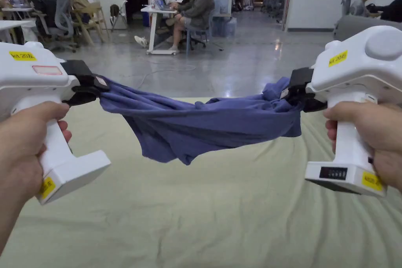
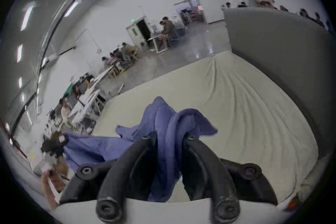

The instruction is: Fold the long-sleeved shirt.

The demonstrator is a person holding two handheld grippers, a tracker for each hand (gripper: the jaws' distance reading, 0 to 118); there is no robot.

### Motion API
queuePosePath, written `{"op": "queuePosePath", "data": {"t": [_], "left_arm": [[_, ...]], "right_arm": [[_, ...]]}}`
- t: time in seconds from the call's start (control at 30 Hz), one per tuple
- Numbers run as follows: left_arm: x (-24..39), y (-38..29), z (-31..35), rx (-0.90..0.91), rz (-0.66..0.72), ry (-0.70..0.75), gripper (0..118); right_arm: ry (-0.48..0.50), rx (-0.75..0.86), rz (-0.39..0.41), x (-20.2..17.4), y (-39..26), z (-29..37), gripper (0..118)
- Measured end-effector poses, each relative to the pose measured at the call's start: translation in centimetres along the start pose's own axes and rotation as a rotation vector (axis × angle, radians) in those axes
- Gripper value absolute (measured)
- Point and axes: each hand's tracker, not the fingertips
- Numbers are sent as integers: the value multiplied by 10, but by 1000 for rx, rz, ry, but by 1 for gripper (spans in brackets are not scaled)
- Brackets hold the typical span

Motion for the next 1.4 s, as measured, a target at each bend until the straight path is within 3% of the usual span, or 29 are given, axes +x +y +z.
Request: {"op": "queuePosePath", "data": {"t": [0.07,0.1,0.2,0.27,0.47,0.57,0.7,0.97,1.1,1.27,1.4], "left_arm": [[16,28,-5,21,4,28,0],[25,39,-8,32,-6,44,0],[44,70,-26,39,-53,102,0],[47,82,-38,29,-50,123,0],[30,89,-74,-6,-79,193,0],[-3,67,-94,-79,-83,225,0],[-74,12,-131,-222,-53,290,0],[-216,-132,-164,-505,24,449,0],[-251,-165,-148,-578,-8,488,0],[-239,-179,-92,-575,-62,409,0],[-231,-203,-55,-571,-81,392,0]], "right_arm": [[19,-39,-118,-10,35,-8,20],[29,-63,-127,-18,52,-14,20],[-25,-51,-78,-47,86,-29,20],[-53,-35,-90,-58,100,-37,20],[-42,-49,-116,-57,108,-73,19],[-47,-75,-104,-38,81,-109,20],[-75,-177,-28,2,7,-174,20],[-155,-444,-21,89,-154,-278,20],[-185,-530,-13,119,-200,-273,19],[-124,-540,-7,133,-222,-212,19],[-101,-584,-79,147,-253,-187,19]]}}
